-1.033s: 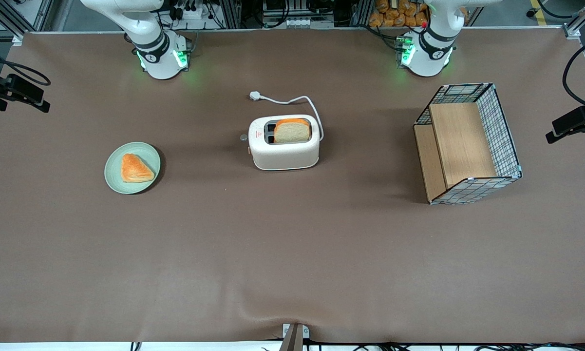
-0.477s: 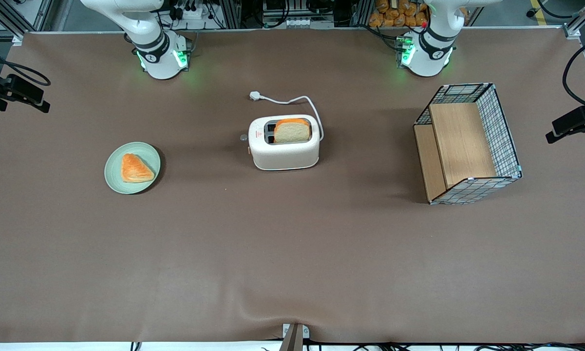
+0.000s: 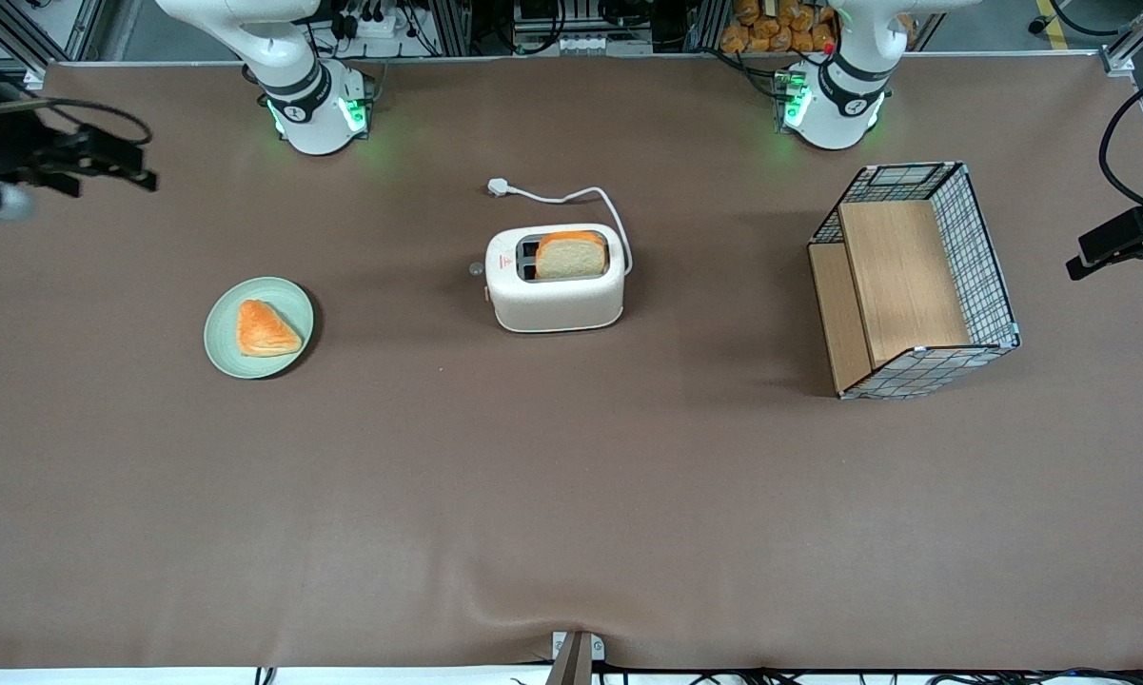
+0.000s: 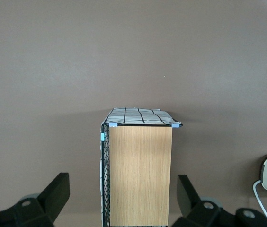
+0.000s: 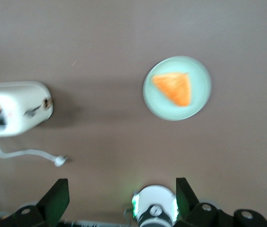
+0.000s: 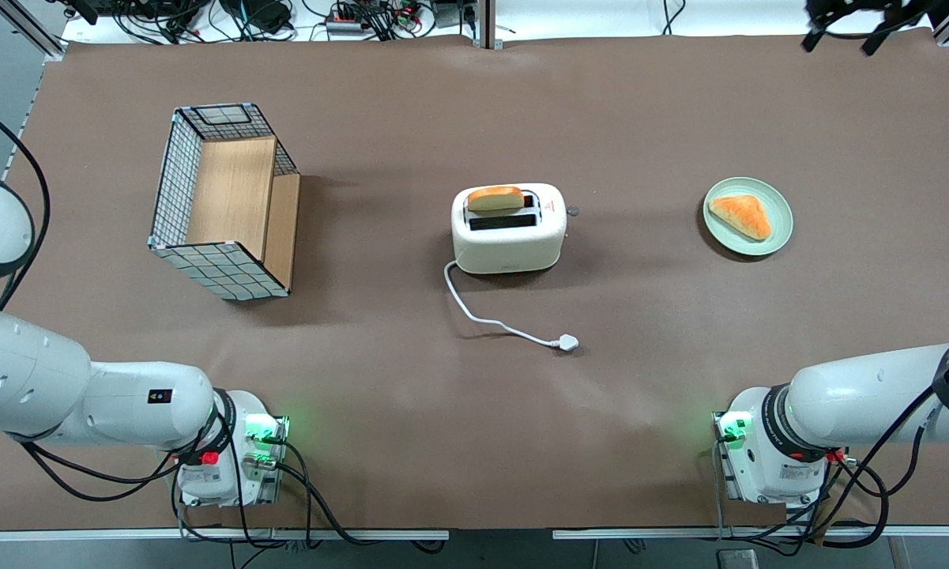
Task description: Press toaster button with right arm
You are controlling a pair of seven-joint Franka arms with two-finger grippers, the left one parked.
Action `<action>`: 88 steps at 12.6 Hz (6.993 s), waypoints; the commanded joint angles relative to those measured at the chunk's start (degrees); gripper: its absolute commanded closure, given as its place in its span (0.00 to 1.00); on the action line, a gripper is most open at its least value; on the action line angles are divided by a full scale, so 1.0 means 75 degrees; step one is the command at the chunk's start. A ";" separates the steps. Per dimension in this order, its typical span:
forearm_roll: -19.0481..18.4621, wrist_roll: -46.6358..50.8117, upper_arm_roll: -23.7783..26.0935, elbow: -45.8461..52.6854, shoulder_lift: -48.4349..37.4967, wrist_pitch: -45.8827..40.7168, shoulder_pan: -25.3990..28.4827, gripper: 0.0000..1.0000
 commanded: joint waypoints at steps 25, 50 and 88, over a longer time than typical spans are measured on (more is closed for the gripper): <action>0.2290 0.1699 0.0008 -0.4085 0.1033 0.5574 0.3808 1.00; 0.3801 0.1232 0.0008 -0.4390 0.2757 0.7498 0.3937 1.00; 0.1650 -0.0246 -0.1796 -0.3312 0.1868 0.6878 0.2462 0.00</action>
